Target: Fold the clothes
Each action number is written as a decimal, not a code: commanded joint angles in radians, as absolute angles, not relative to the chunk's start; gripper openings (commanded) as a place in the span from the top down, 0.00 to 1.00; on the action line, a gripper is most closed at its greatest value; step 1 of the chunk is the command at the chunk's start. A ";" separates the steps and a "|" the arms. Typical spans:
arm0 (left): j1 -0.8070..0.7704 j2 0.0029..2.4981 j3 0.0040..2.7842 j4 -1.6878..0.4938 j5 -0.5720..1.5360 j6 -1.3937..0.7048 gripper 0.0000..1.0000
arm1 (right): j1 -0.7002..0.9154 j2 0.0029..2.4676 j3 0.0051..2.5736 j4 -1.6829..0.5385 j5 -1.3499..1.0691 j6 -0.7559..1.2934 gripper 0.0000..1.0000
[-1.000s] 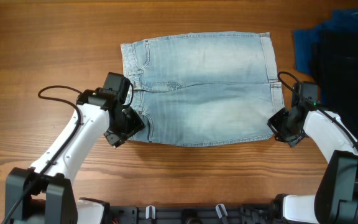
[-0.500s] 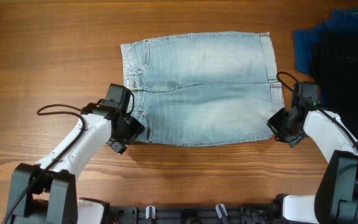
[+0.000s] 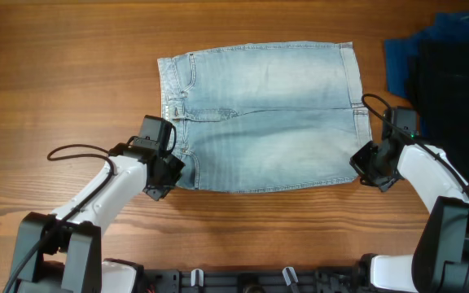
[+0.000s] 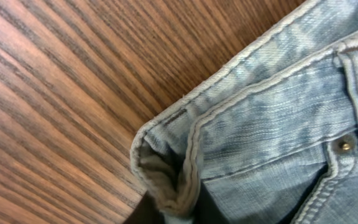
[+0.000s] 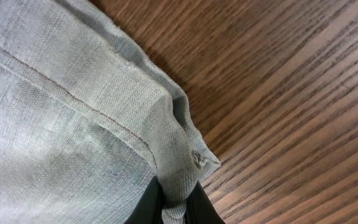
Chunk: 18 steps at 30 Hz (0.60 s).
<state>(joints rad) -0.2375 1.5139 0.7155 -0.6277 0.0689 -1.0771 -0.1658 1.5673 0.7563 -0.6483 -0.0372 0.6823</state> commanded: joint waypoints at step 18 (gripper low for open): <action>-0.173 1.053 0.717 -0.996 0.033 -0.840 0.96 | -0.162 1.247 0.786 -1.004 -0.022 0.601 0.96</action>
